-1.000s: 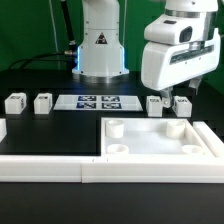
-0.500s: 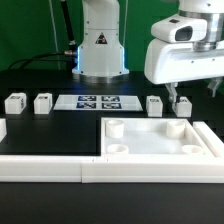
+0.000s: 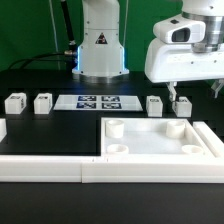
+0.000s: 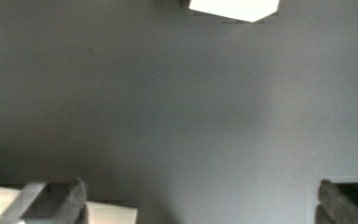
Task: Assemble square table
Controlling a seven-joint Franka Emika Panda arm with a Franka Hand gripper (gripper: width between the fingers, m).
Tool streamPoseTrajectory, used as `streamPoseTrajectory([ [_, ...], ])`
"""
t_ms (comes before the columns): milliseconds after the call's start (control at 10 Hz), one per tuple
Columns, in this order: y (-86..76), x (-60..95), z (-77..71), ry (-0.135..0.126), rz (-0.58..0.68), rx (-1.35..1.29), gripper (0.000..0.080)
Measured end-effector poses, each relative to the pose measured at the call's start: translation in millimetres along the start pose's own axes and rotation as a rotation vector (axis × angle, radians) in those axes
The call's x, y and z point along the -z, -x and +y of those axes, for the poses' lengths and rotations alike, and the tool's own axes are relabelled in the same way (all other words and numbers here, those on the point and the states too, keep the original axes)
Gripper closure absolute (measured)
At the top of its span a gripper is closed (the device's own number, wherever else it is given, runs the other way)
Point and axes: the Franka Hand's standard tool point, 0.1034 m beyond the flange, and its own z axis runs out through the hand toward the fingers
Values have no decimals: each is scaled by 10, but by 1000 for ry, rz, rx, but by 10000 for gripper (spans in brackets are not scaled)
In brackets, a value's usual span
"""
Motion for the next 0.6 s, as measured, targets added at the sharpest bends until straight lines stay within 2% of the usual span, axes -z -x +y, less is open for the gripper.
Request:
streamPoseTrajectory([
  [200,26,-111,-37,-19,-127,-6,150],
  [600,93,-182,-15,0,-344,-6,150],
])
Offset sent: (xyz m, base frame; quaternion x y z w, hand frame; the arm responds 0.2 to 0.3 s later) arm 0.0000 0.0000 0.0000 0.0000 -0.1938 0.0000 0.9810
